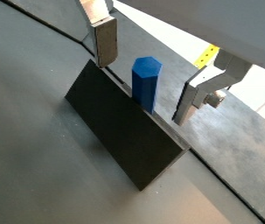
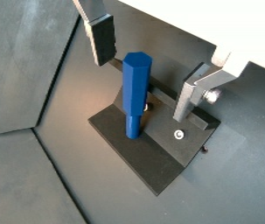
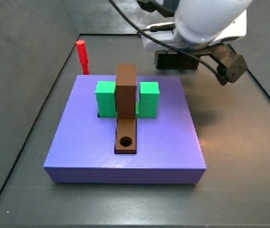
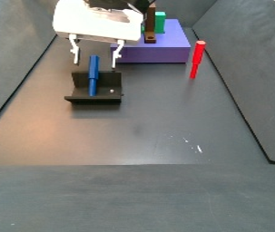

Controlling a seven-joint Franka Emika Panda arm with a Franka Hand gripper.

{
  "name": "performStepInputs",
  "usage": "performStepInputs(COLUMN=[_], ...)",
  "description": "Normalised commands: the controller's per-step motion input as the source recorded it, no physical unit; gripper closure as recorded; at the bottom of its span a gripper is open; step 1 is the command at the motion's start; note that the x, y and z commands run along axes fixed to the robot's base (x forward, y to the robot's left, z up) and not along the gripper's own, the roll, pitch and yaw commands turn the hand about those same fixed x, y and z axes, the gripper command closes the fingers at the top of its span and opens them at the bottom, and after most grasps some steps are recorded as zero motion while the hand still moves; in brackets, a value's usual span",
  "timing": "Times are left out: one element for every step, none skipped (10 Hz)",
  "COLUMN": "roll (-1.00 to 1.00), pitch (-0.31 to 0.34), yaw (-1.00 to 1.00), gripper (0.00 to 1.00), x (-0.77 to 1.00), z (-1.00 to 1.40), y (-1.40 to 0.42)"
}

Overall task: Pick up the blue object. Move up. Place the blue object on the fixture. Regrasp the blue object. Move to above the board. Insert the blue object.
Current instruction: Regrasp the blue object.

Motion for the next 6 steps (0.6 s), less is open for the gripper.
performStepInputs(roll=[0.0,0.0,0.0,0.0,0.0,0.0], pitch=[0.0,0.0,0.0,0.0,0.0,0.0], yaw=[0.0,0.0,0.0,0.0,0.0,0.0], gripper=[0.0,1.0,1.0,1.0,1.0,1.0], x=[0.0,0.0,0.0,0.0,0.0,0.0], z=[0.0,0.0,0.0,0.0,0.0,0.0], y=[0.0,0.0,0.0,0.0,0.0,0.0])
